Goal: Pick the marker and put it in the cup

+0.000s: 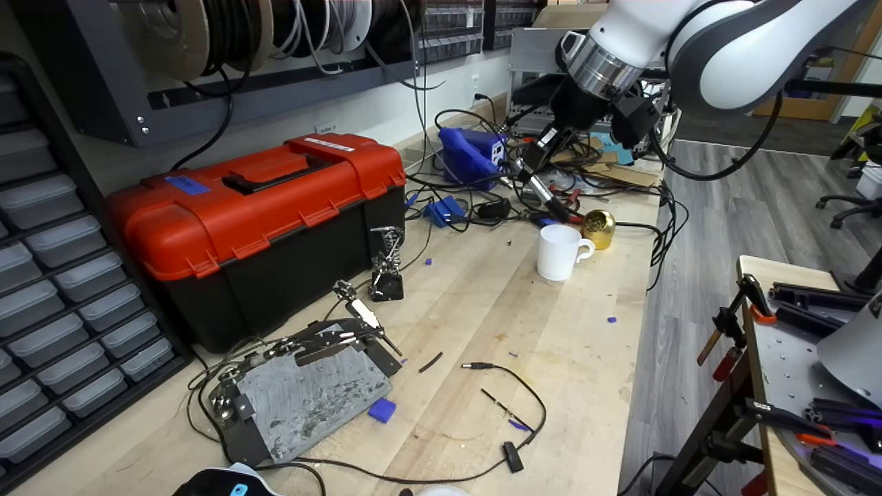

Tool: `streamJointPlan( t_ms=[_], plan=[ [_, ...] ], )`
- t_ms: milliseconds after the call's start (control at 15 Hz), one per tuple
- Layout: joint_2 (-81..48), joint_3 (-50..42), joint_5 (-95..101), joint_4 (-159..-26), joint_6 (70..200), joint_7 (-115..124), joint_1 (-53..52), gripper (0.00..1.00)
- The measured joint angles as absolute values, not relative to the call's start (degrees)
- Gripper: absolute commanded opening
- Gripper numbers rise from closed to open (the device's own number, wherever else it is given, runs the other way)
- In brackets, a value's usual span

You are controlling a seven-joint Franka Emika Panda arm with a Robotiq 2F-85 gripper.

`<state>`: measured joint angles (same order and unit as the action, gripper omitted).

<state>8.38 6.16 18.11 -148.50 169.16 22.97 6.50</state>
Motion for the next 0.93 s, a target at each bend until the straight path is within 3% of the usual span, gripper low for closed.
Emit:
streamJointPlan(
  t_ms=[933],
  plan=[
    [8.4,13.7,47.0,-148.1,165.8,54.4,13.5,0.04]
  ],
)
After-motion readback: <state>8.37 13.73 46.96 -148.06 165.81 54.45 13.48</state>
